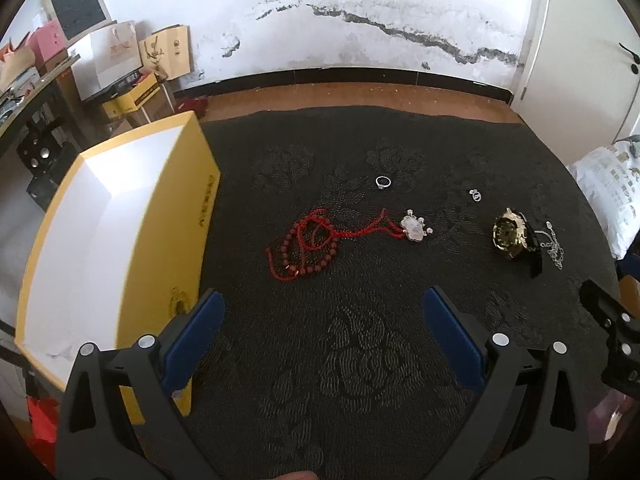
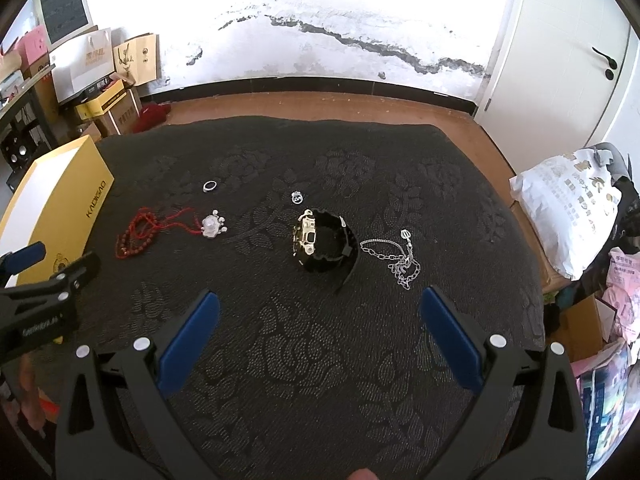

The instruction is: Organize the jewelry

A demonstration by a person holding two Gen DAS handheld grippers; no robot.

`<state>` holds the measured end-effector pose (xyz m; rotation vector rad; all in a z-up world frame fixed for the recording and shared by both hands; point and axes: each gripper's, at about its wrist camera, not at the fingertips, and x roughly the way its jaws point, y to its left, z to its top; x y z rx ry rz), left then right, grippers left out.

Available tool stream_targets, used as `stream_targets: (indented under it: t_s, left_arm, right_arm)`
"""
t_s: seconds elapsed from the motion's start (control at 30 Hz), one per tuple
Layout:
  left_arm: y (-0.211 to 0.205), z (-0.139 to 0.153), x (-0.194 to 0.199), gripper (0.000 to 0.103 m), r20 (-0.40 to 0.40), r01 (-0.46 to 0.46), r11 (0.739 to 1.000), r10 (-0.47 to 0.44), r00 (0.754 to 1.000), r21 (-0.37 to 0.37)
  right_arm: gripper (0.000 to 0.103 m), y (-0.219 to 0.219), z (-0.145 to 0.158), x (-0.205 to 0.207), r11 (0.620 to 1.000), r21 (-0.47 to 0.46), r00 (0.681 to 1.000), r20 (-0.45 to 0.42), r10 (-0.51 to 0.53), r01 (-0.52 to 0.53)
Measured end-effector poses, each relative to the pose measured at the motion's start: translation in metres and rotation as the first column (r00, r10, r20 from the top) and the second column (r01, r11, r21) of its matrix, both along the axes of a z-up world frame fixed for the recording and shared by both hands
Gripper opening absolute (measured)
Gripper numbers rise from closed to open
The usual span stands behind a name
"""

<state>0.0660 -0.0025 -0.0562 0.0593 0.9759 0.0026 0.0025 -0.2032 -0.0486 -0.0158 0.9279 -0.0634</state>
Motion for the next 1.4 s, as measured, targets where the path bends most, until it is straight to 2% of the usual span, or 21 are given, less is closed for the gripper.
stream_targets:
  t_s: [0.17, 0.27, 0.37, 0.53, 0.63, 0.8, 0.93, 1.0, 1.07, 1.2, 1.27, 1.4]
  left_arm:
    - [0.001, -0.024, 0.022, 0.097, -0.023, -0.011, 0.998, 0.012, 1.000, 0.055]
    - [0.008, -0.047, 0.038, 0.097, -0.048, -0.013, 0.999, 0.015, 0.999, 0.050]
    - [0.015, -0.068, 0.052, 0.097, -0.031, -0.017, 0.997, 0.019, 0.999, 0.073]
    - [0.018, -0.097, 0.068, 0.097, -0.066, 0.006, 0.999, -0.003, 0.998, 0.046]
    - [0.027, -0.101, 0.071, 0.097, -0.059, -0.010, 0.999, 0.008, 0.998, -0.037]
    - [0.026, -0.105, 0.064, 0.097, 0.007, 0.008, 1.000, -0.008, 1.000, -0.025]
    - [0.026, -0.105, 0.064, 0.097, 0.006, 0.010, 1.000, -0.010, 1.000, -0.027]
    - [0.026, -0.103, 0.063, 0.092, 0.008, 0.008, 1.000, -0.007, 1.000, -0.028]
    - [0.025, -0.099, 0.060, 0.068, 0.022, 0.020, 0.999, -0.019, 1.000, -0.028]
    - [0.029, -0.094, 0.056, 0.049, 0.022, 0.006, 1.000, -0.005, 1.000, -0.018]
    - [0.032, -0.092, 0.055, 0.020, 0.025, 0.002, 1.000, -0.002, 1.000, -0.018]
    - [0.032, -0.091, 0.055, 0.014, 0.014, 0.008, 1.000, -0.008, 1.000, 0.004]
  right_arm:
    - [0.097, -0.005, -0.012, 0.010, 1.000, -0.002, 0.999, -0.035, 0.003, -0.003]
    - [0.097, -0.008, -0.016, 0.013, 1.000, 0.005, 0.999, -0.049, 0.007, -0.007]
    - [0.097, -0.010, -0.017, 0.014, 1.000, 0.014, 0.999, -0.053, 0.010, -0.009]
    - [0.097, -0.012, -0.013, 0.015, 0.999, 0.027, 0.999, -0.044, 0.018, -0.016]
    - [0.097, -0.014, -0.014, 0.017, 0.999, 0.029, 0.999, -0.047, 0.017, -0.016]
    - [0.097, -0.019, -0.015, 0.018, 1.000, 0.030, 0.999, -0.052, 0.007, -0.006]
    - [0.097, -0.022, -0.012, 0.018, 0.999, 0.031, 0.999, -0.041, -0.007, 0.009]
    - [0.097, -0.022, -0.011, 0.018, 0.999, 0.031, 0.999, -0.037, -0.010, 0.011]
    - [0.097, -0.022, -0.012, 0.018, 1.000, 0.030, 0.999, -0.034, -0.009, 0.010]
    - [0.097, -0.023, -0.012, 0.018, 1.000, 0.029, 0.999, -0.034, -0.010, 0.010]
    - [0.097, -0.023, -0.012, 0.018, 0.999, 0.030, 0.999, -0.033, -0.009, 0.010]
    - [0.097, -0.024, -0.012, 0.019, 1.000, 0.029, 0.999, -0.034, -0.009, 0.010]
